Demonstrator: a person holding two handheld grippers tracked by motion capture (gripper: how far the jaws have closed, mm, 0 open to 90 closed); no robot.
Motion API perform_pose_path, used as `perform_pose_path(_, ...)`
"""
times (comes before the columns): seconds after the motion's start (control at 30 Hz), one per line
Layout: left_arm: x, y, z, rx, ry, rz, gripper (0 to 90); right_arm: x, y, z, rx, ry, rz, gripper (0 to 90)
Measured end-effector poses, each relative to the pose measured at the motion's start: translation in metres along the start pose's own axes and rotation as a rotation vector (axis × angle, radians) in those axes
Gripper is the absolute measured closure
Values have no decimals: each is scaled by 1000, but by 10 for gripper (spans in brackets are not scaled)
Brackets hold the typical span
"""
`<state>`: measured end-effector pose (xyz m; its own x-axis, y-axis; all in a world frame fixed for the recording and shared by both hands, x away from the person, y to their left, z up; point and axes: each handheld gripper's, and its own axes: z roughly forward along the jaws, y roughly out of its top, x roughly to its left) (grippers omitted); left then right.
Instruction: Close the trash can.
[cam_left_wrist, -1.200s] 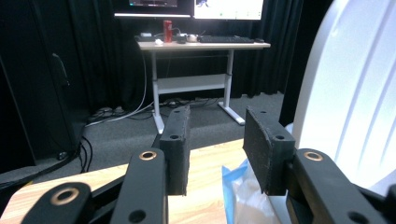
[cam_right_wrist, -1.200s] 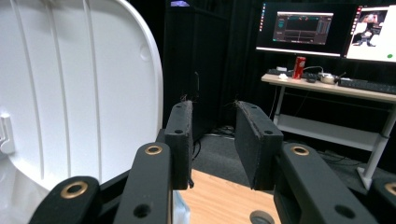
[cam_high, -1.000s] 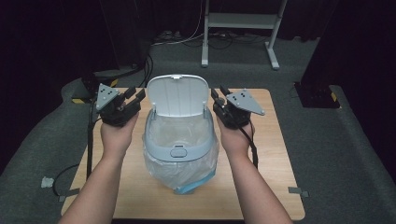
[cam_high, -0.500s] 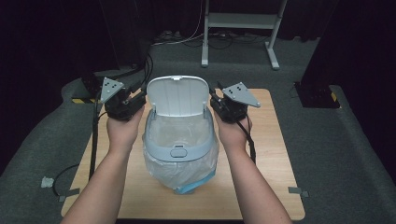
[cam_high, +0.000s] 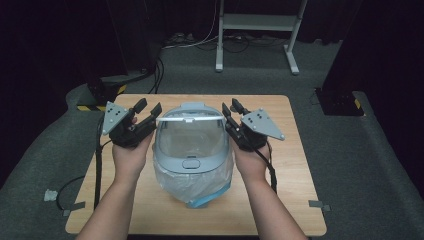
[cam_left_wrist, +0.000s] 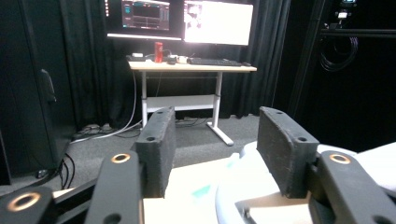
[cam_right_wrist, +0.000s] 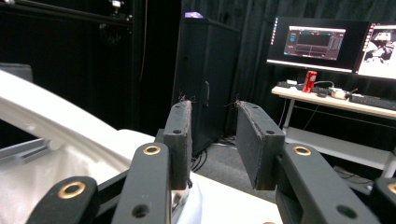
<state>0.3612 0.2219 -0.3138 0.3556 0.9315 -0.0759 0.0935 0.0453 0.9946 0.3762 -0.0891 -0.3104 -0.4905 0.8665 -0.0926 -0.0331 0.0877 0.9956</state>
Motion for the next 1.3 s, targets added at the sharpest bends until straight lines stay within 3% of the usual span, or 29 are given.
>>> perform_pose_path(0.57,-13,-16,-32,-29,-22,6,346,23,-11,-31,-22,24,-43,634)
perform_pose_path(1.07,-11,-37,-42,18,-32,-12,287,31,-30,-42,22,44,-30,595)
perform_pose_path(1.3,-14,-40,-45,26,-28,16,285,32,-37,-43,30,45,-31,585)
